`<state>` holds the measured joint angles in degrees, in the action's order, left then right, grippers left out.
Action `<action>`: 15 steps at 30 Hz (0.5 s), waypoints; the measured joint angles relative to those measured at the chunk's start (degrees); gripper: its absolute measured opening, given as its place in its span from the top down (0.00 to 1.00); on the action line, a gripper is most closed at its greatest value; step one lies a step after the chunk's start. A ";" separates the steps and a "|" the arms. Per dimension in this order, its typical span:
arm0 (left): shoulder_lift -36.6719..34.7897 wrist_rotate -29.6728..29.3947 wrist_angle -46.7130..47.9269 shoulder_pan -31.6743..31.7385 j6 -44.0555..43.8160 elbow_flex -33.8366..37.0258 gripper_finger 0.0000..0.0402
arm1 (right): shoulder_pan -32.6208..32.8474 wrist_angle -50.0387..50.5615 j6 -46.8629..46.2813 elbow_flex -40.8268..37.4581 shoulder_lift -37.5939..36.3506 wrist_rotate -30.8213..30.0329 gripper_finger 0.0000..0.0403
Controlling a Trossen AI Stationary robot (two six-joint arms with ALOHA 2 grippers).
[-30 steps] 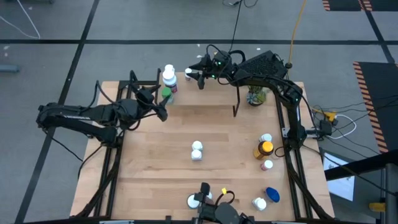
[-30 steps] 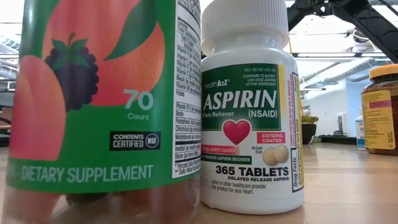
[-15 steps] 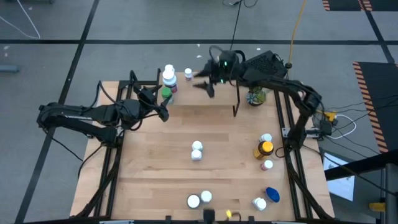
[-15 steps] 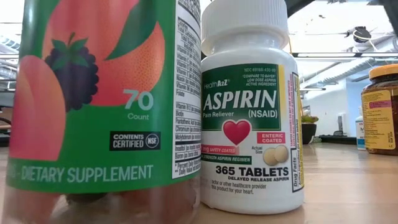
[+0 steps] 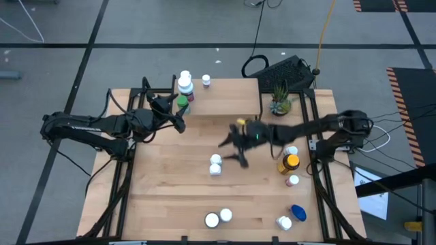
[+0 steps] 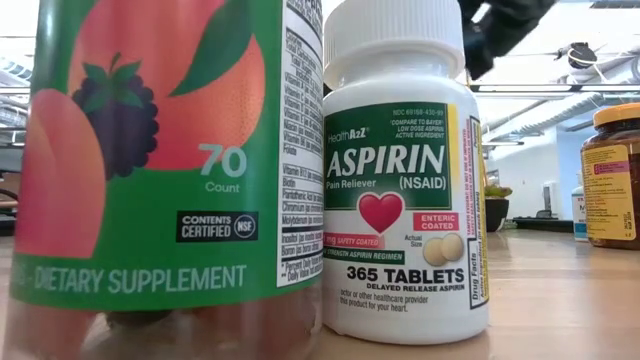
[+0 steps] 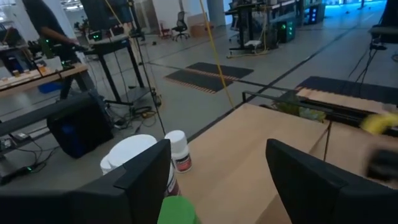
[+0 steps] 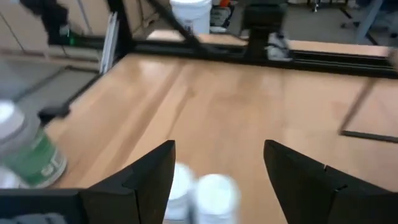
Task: Pick and place medicine bottles onto shelf by color
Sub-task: Put the white pill bottle on the shelf
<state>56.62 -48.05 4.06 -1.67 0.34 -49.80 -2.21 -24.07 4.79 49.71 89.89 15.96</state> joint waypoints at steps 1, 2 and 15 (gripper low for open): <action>0.00 0.01 0.00 0.00 -0.13 0.00 0.35 | 2.16 -0.24 0.60 -0.49 0.85 -2.43 0.39; 0.00 0.00 -0.05 0.00 -0.31 0.00 0.35 | 4.18 -0.03 0.92 -0.77 1.65 -4.71 0.38; 0.00 0.12 1.71 -0.26 -3.08 0.00 0.36 | 13.74 -3.23 -0.53 -1.22 3.46 -6.23 0.34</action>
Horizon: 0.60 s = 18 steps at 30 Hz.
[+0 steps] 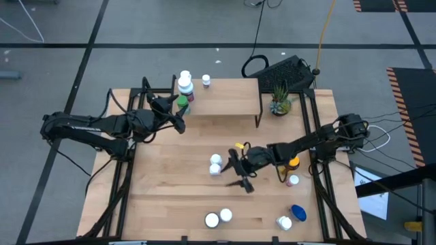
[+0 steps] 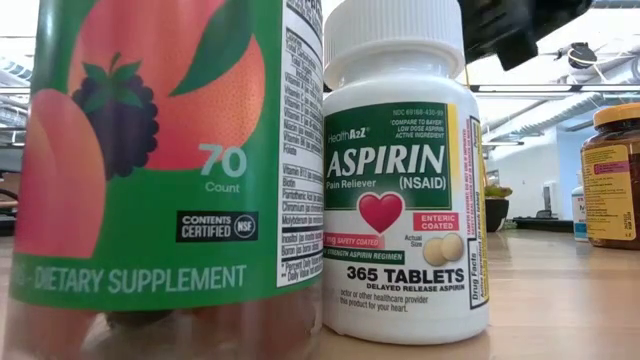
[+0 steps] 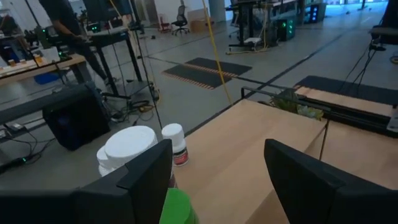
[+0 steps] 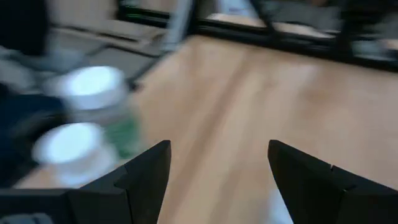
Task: Pick and place medicine bottles onto shelf by color
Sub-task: Put the white pill bottle on the shelf
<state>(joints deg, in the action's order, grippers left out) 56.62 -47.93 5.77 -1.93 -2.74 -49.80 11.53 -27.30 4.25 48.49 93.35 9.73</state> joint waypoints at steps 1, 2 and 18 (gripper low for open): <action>0.00 0.03 -0.33 -0.04 -0.03 0.00 0.36 | -0.68 -0.37 0.73 0.00 0.22 -1.46 0.34; 0.00 0.06 -0.83 -0.06 -0.01 0.00 0.36 | -1.37 -1.45 1.34 0.06 0.85 -2.70 0.34; 0.00 0.11 -0.87 -0.05 3.01 0.00 0.36 | -10.91 4.39 6.42 1.46 6.00 -2.01 0.34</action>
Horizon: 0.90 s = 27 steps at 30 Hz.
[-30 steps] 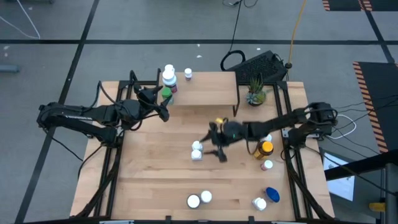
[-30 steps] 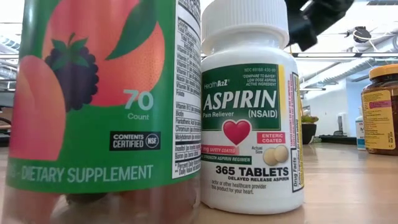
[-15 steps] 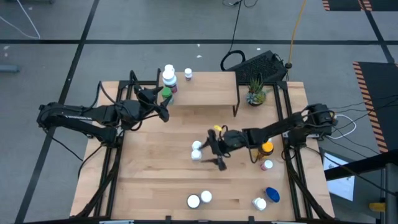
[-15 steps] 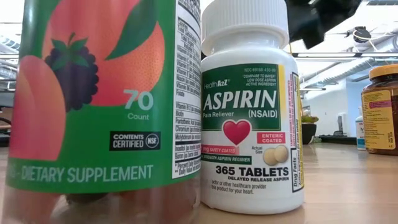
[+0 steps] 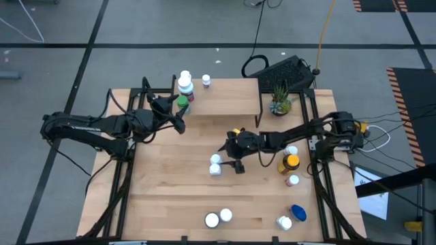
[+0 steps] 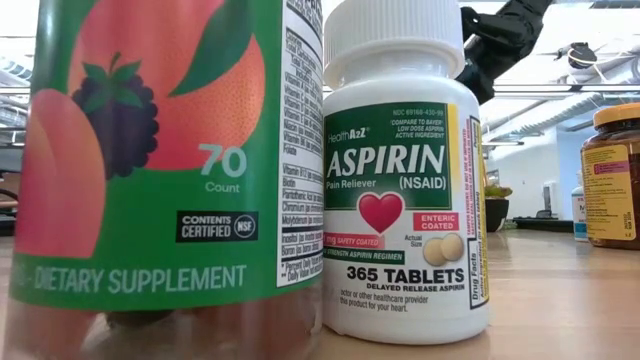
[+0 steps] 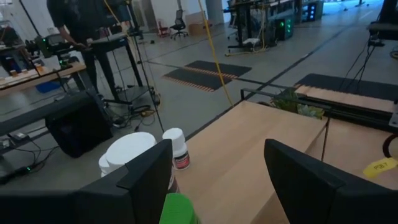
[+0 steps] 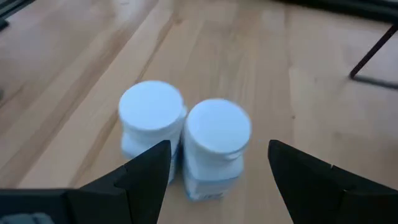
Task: Pick and place medicine bottles onto shelf by color
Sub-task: Put the white pill bottle on the shelf
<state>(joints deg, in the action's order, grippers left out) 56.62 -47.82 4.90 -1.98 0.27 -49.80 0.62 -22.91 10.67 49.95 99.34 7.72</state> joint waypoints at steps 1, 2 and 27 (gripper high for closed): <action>0.00 -0.02 -0.04 0.00 -0.03 0.00 0.36 | 0.00 -1.14 0.09 0.06 0.65 0.01 0.34; 0.00 -0.02 -0.09 0.00 -0.22 0.00 0.36 | 0.02 -1.91 0.14 0.07 1.38 0.02 0.34; 0.00 -0.02 -0.41 0.02 -0.20 0.00 0.36 | -4.07 -11.11 -4.02 0.13 6.35 6.33 0.52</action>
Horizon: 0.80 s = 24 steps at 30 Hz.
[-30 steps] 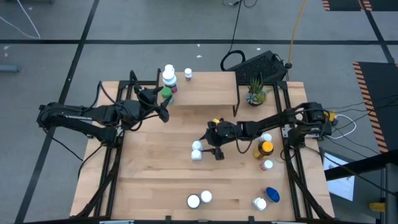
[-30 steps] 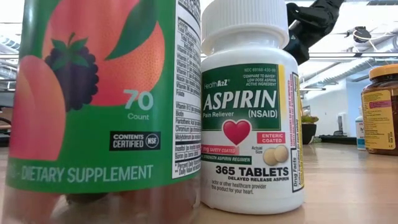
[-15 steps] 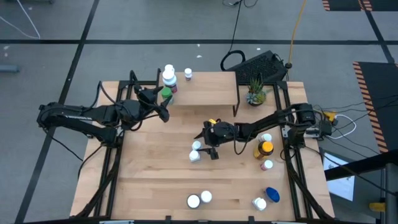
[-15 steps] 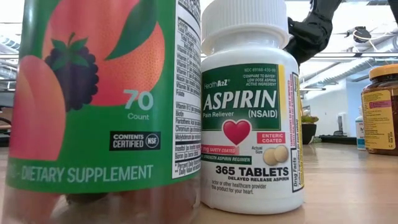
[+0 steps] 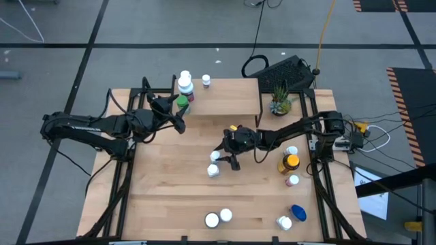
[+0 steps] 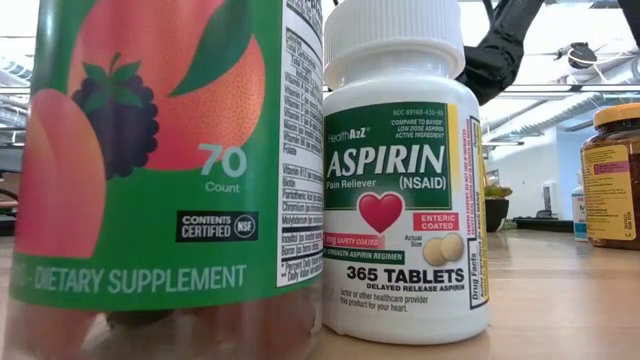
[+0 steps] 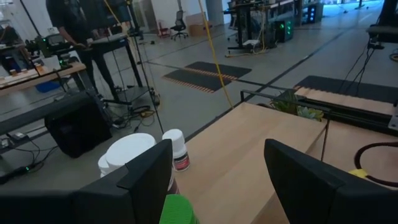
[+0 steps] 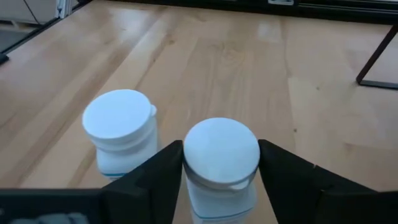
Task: Pick and place medicine bottles onto shelf by color
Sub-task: Put the white pill bottle on the shelf
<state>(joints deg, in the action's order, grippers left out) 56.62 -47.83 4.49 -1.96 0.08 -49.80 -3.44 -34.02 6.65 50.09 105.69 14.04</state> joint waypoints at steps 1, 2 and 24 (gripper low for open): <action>0.00 0.00 0.00 0.00 -0.02 0.00 0.36 | 0.00 0.00 -0.02 0.00 0.00 -0.01 0.52; 0.00 0.00 -0.01 0.00 -0.02 0.00 0.36 | 0.00 0.00 -0.04 0.00 0.00 -0.06 0.53; 0.00 -0.04 0.10 -0.02 1.16 0.00 0.36 | -13.86 39.38 10.56 39.10 -5.12 -3.25 0.56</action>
<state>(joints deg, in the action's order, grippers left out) 56.62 -47.88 4.59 -1.98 1.23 -49.80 -17.30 5.36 17.22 89.19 100.57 10.79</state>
